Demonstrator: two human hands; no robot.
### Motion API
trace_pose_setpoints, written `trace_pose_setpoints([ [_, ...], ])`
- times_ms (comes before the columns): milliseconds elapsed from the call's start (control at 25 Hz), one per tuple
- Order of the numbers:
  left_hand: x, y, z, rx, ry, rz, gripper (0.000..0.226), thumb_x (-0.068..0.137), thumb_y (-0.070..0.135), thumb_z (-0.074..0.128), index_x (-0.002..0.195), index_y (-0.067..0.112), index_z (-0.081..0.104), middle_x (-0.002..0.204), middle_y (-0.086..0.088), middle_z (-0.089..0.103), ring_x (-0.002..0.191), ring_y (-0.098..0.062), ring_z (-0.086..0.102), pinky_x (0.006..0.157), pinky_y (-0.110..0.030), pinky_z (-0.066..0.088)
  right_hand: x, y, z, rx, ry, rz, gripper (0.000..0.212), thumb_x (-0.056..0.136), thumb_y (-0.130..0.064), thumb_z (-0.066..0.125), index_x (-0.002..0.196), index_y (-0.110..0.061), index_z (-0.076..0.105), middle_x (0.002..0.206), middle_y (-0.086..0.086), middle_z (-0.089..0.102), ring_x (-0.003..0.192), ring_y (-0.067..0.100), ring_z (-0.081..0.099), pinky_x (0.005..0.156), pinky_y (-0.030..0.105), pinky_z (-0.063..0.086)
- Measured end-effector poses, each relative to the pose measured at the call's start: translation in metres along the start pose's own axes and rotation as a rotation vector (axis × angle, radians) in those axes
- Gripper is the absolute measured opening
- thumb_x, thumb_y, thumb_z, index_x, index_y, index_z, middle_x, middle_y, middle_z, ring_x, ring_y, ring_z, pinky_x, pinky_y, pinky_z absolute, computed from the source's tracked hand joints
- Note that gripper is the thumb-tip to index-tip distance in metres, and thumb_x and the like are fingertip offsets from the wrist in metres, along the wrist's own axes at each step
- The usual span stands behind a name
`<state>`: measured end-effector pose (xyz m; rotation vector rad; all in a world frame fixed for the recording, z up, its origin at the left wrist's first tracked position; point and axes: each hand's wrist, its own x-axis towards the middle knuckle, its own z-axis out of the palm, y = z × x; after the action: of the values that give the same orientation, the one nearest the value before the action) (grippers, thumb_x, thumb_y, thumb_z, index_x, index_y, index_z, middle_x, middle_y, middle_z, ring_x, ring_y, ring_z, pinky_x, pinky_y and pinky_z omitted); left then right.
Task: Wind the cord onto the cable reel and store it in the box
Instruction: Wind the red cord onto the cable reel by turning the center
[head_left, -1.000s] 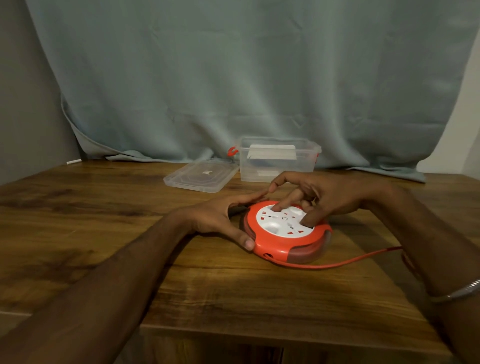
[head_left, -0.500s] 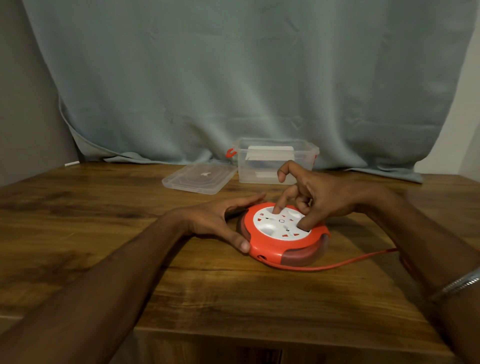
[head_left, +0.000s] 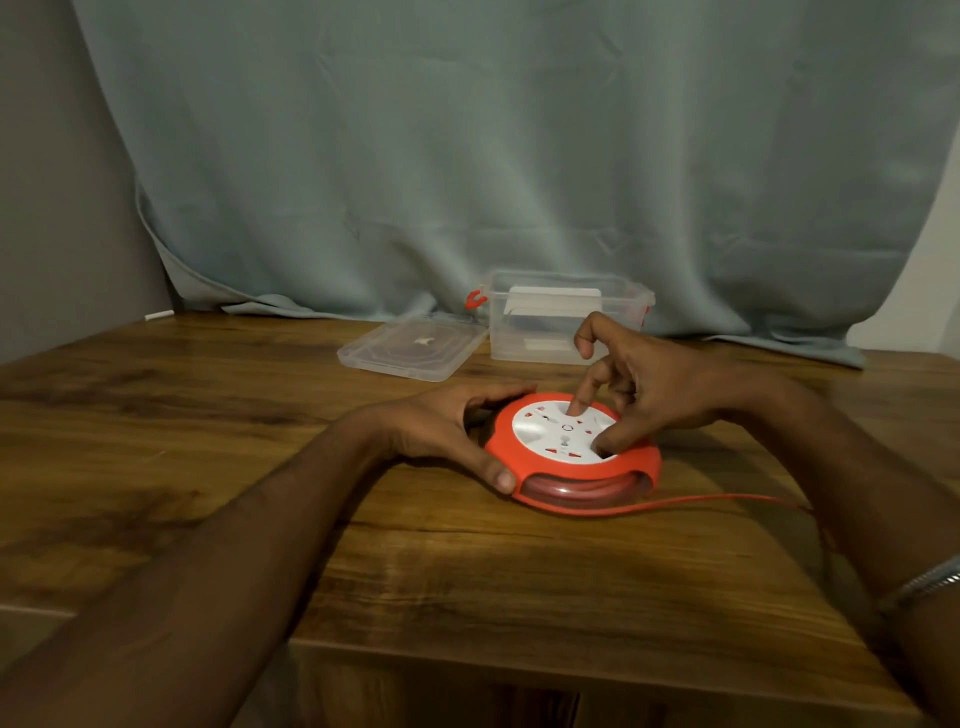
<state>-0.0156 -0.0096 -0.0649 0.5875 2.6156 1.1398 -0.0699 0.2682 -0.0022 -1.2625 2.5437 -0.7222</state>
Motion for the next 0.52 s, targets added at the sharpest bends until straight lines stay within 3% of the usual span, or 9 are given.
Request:
trace_pose_setpoints([
  [120, -0.001, -0.001, 0.001, -0.010, 0.012, -0.001, 0.132, 0.053, 0.046, 0.099, 0.165, 0.041, 0.028, 0.168, 0.017, 0.034, 0.154, -0.007, 0.033, 0.130, -0.039, 0.026, -0.002, -0.001, 0.000, -0.054, 0.024, 0.000, 0.078, 0.065, -0.019, 0.099, 0.109, -0.025, 0.035, 0.105, -0.004, 0.081, 0.062, 0.008, 0.054, 0.060, 0.033, 0.047],
  [280, -0.001, -0.001, 0.005, -0.027, 0.058, 0.002, 0.128, 0.058, 0.041, 0.099, 0.165, 0.036, 0.029, 0.162, 0.019, 0.041, 0.149, -0.004, 0.039, 0.126, -0.029, 0.030, 0.001, -0.005, 0.013, -0.109, 0.136, -0.018, 0.069, 0.064, -0.019, 0.098, 0.103, -0.022, 0.040, 0.087, 0.008, 0.075, 0.058, -0.001, 0.057, 0.056, 0.020, 0.043],
  [400, 0.001, -0.003, 0.006, -0.006, 0.083, -0.012, 0.137, 0.051, 0.056, 0.100, 0.166, 0.035, 0.028, 0.166, 0.016, 0.038, 0.152, -0.006, 0.037, 0.128, -0.035, 0.029, 0.006, -0.009, 0.018, -0.206, 0.191, -0.009, 0.052, 0.065, -0.029, 0.094, 0.090, -0.021, 0.049, 0.075, 0.004, 0.072, 0.061, 0.009, 0.056, 0.061, 0.033, 0.046],
  [520, 0.002, -0.002, 0.008, 0.015, 0.099, -0.020, 0.144, 0.046, 0.066, 0.099, 0.166, 0.034, 0.027, 0.167, 0.015, 0.038, 0.152, -0.008, 0.038, 0.127, -0.037, 0.032, 0.009, -0.006, 0.017, -0.259, 0.202, 0.009, 0.042, 0.060, -0.046, 0.085, 0.071, -0.021, 0.053, 0.066, -0.004, 0.063, 0.061, 0.012, 0.052, 0.061, 0.036, 0.043],
])
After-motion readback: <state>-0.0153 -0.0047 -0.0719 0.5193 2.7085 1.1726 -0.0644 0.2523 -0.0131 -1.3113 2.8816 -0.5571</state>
